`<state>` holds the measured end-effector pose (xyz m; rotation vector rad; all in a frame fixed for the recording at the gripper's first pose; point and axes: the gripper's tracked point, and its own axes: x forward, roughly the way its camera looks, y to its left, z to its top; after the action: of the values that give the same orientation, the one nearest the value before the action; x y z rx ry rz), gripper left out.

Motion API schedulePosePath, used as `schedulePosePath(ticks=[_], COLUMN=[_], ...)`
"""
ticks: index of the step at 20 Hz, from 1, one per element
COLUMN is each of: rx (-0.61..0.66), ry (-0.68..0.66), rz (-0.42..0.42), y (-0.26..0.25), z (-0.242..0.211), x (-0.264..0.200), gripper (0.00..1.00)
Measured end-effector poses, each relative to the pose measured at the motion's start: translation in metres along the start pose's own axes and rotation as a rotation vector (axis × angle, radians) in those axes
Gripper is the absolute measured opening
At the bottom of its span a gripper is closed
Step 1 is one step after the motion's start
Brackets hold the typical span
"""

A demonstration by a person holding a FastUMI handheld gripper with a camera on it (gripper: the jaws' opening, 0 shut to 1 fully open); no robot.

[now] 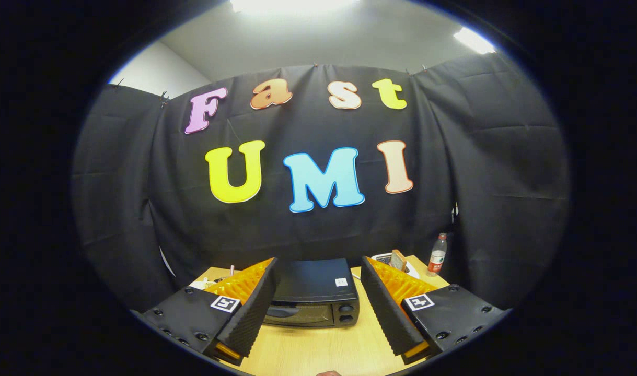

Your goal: Open the toaster oven, put the food inside, and close the toaster oven door.

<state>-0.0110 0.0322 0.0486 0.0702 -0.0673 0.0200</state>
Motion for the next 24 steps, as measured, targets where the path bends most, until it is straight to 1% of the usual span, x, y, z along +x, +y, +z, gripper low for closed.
schedulePosePath(ticks=[3, 8, 14, 24], rx=[-0.028, -0.067, -0.085, -0.078], ry=[-0.023, 0.0, 0.009, 0.024], rz=[-0.042, -0.06, -0.035, 0.037], y=[-0.021, -0.032, -0.027, -0.003], z=[-0.003, -0.018, -0.026, -0.024], x=[-0.024, -0.047, -0.056, -0.042], gripper=[0.98, 0.98, 0.99, 0.99])
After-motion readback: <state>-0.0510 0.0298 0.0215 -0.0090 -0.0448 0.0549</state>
